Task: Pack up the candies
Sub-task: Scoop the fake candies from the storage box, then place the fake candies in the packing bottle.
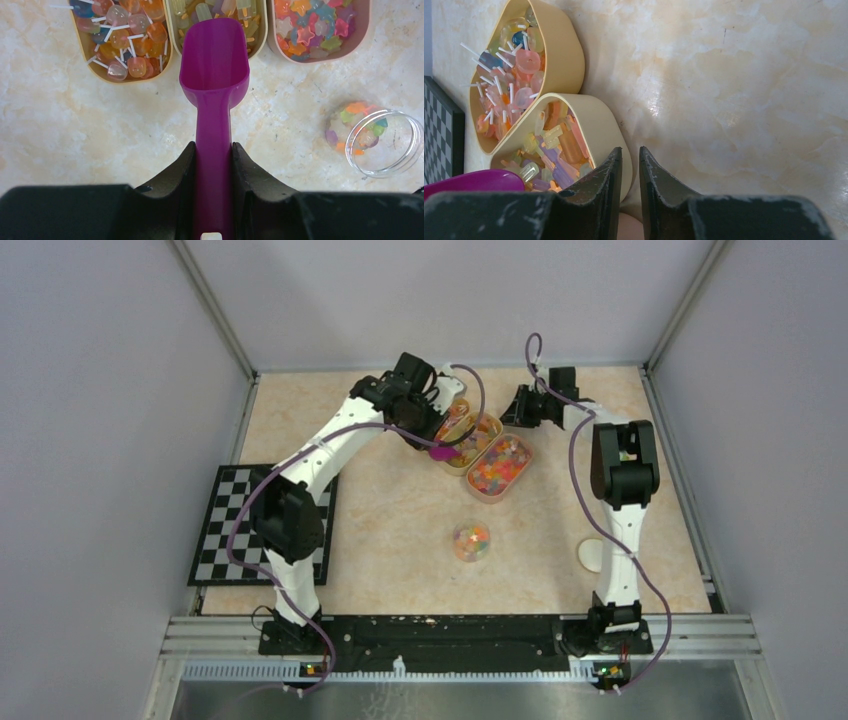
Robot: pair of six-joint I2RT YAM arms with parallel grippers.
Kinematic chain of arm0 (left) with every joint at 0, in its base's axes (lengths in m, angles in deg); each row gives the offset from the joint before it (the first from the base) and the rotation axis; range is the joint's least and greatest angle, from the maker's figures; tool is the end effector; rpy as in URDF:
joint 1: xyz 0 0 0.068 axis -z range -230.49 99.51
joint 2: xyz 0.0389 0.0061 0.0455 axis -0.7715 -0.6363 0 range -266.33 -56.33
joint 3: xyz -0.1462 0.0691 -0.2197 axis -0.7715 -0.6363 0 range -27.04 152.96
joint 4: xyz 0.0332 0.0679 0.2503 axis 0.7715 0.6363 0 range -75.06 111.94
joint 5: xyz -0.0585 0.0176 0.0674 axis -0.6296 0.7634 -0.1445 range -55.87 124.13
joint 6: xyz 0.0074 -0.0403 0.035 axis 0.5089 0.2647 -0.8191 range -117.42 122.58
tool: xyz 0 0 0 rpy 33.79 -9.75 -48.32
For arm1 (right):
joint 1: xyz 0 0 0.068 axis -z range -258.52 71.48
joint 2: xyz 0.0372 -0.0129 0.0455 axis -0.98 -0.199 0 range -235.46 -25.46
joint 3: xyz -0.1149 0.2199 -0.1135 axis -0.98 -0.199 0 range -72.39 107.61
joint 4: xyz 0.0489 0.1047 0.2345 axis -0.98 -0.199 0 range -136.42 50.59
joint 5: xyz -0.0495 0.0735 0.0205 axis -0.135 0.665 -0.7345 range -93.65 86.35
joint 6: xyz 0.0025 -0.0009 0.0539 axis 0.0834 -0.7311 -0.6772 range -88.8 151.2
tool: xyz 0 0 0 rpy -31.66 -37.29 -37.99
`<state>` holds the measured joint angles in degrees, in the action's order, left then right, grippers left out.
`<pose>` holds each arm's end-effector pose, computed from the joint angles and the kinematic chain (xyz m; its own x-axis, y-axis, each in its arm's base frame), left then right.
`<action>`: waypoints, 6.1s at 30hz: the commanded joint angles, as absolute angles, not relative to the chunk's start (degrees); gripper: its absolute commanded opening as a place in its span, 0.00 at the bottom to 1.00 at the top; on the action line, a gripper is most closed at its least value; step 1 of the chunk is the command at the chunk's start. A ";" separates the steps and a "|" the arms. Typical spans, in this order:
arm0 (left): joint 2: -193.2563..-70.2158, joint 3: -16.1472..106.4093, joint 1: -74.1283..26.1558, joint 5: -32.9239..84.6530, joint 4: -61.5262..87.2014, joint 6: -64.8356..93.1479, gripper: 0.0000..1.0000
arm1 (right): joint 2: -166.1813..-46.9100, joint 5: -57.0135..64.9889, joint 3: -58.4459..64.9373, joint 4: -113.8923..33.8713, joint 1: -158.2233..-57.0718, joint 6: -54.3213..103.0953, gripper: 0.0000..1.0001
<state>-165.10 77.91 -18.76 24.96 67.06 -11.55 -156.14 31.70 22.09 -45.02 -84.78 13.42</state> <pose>0.3497 -0.2229 0.3165 -0.5381 0.6160 -0.5753 0.7491 0.6624 0.0087 0.4969 0.0752 0.1487 -0.7891 0.1640 -0.5920 -0.2906 0.7494 0.5950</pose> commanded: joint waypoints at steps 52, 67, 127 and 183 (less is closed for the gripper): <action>-170.04 71.13 -19.41 23.40 52.87 -16.79 0.00 | -153.22 32.59 20.55 -43.39 -85.41 15.21 0.18; -168.05 64.56 -19.39 23.01 49.12 -18.45 0.00 | -153.13 32.82 20.26 -42.93 -85.24 15.04 0.18; -126.90 32.29 -17.40 14.85 25.38 -11.89 0.00 | -140.72 31.57 13.24 -35.88 -81.50 2.86 0.60; -136.04 48.86 5.71 22.00 80.59 15.75 0.00 | -102.00 32.40 -18.95 -42.95 -82.30 7.61 0.71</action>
<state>-133.87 44.40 5.52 20.80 77.14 15.13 -106.43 29.95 -17.30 -42.40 -81.72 7.56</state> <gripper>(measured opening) 0.321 0.727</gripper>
